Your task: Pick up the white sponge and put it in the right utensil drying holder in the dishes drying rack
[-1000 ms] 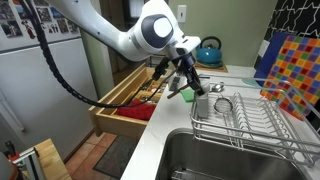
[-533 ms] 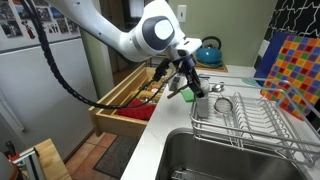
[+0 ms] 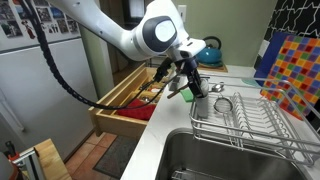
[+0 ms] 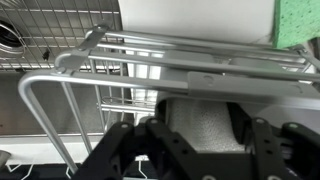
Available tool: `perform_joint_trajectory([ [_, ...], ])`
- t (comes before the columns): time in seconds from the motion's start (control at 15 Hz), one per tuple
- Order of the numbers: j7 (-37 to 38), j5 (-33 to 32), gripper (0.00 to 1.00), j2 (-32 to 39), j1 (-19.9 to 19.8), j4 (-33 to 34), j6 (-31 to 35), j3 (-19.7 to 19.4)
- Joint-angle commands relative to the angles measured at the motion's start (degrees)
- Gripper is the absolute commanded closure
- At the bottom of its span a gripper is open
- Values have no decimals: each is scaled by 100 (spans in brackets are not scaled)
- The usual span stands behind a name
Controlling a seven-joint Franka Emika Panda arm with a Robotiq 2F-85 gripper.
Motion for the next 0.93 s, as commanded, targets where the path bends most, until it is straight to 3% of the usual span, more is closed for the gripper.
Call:
perform_joint_trajectory([
  [0.0, -368, 465, 11, -15, 44, -54, 203, -68],
  [0.07, -413, 522, 17, -14, 44, -48, 206, -76],
  [0.13, -461, 569, 29, -13, 42, -43, 228, -86],
  [0.2, -499, 619, 50, -15, 43, -34, 222, -93],
  [0.27, -534, 654, 51, -16, 44, -27, 221, -97],
  [0.33, -567, 680, 63, -28, 47, -21, 266, -99],
  [0.47, -672, 821, 55, -76, 54, -19, 328, -93],
  [0.73, -876, 969, 19, -134, 47, 29, 357, -106],
  [0.87, -948, 1012, 12, -145, 50, 43, 382, -113],
])
